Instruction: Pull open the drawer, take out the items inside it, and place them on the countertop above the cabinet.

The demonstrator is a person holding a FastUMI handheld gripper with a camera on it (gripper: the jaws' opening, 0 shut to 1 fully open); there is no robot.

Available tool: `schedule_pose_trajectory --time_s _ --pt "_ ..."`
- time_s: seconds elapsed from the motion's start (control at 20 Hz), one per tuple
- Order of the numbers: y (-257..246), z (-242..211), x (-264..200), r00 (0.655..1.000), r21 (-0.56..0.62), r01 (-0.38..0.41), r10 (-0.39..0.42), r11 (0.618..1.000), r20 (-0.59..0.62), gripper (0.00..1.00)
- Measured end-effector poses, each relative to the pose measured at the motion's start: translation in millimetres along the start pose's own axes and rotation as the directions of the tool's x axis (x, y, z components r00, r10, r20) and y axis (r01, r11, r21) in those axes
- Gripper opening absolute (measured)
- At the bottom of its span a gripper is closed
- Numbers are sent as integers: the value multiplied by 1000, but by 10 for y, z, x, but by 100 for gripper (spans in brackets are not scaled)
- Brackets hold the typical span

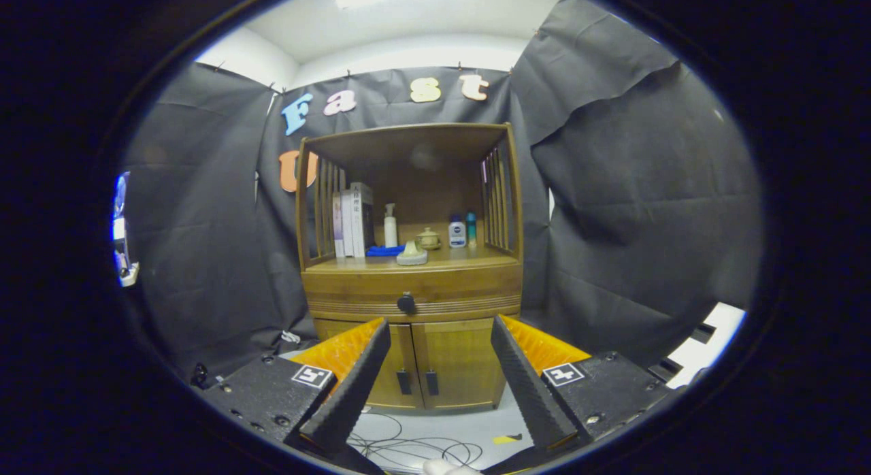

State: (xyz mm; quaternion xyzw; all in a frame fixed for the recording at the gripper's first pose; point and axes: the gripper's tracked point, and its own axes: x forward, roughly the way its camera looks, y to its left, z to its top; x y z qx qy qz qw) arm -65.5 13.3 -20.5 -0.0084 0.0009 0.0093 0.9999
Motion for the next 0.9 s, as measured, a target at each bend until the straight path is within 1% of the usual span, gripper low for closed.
schedule_pose_trajectory --time_s 0.3,0.55,0.9 --pt "-68 -27 33 1000 -31 17 -17 999 -13 98" --pt "-111 63 -32 1000 -25 17 -17 1000 2 98" --pt "-202 90 13 1000 -13 29 -29 999 3 97"
